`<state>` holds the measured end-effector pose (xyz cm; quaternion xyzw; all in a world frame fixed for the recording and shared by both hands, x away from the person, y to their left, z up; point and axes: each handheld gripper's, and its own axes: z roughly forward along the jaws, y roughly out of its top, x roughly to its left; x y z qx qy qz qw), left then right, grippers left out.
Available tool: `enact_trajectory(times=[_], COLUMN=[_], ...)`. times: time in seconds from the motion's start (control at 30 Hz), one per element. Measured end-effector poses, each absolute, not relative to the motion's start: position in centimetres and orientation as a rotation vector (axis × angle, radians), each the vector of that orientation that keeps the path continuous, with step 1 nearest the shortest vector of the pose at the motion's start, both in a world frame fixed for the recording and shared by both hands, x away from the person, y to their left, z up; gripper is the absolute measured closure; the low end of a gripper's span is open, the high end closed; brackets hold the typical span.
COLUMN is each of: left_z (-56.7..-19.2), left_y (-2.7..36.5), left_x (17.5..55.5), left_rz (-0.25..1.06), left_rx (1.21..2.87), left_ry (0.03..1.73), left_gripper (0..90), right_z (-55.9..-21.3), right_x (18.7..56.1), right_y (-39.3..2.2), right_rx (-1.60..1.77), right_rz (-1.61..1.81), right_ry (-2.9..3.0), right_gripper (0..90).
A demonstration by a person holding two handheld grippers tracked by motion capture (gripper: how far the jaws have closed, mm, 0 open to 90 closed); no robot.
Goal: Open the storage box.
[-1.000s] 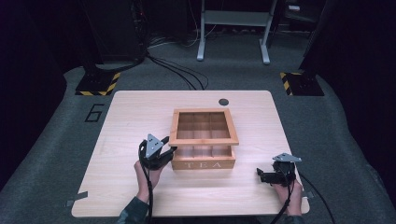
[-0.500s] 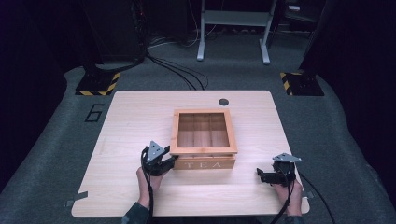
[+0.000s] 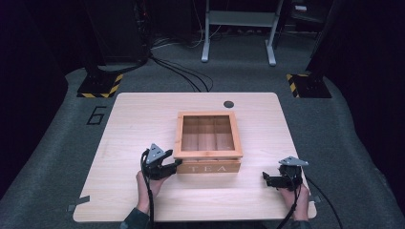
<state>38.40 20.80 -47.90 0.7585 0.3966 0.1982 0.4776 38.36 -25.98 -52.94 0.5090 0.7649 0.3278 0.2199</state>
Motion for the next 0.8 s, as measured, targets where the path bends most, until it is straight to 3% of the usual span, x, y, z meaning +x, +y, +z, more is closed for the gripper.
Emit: enact_trajectory(times=[0.33,0.8], left_z=[-49.5,-52.2], left_y=[21.2,24.6], left_x=[38.0,34.9], left_rz=[0.396,0.442], left_rx=[1.922,2.027], left_ry=[1.009,1.126], left_gripper=[17.1,10.2], right_z=[-52.9,-52.9], right_x=[38.3,38.3], right_y=[-26.0,-25.9], right_rx=[1.406,1.42], right_rz=[0.907,0.908], right_ry=[2.115,2.112], right_gripper=[4.5,4.5])
